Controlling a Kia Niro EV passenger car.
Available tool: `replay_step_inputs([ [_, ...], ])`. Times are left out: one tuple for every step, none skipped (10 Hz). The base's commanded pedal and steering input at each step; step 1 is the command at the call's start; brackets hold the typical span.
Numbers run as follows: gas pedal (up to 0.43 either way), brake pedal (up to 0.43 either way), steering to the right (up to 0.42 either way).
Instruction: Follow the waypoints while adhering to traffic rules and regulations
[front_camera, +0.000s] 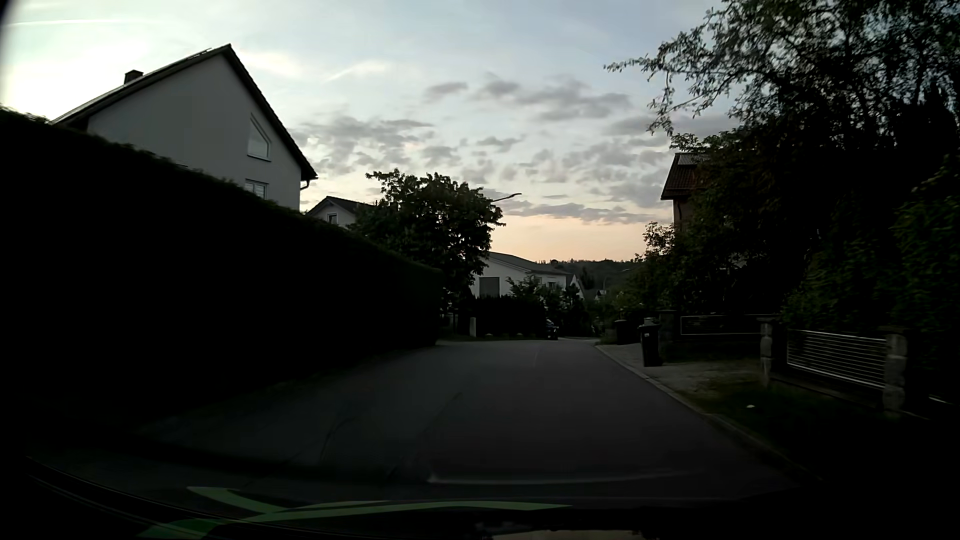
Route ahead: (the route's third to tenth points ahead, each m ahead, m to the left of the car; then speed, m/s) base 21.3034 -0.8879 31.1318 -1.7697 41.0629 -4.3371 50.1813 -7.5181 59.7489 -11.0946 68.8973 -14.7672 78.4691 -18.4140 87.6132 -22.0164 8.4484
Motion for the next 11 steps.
replay_step_inputs([
  [0.138,0.0,0.011],
  [0.13,0.0,0.011],
  [0.13,0.0,0.011],
  [0.13,0.0,0.012],
  [0.11,0.0,0.011],
  [0.0,0.0,0.011],
  [0.0,0.0,0.011],
  [0.0,0.0,0.011],
  [0.0,0.0,0.011],
  [0.0,0.0,0.012],
  [0.0,0.0,0.013],
])
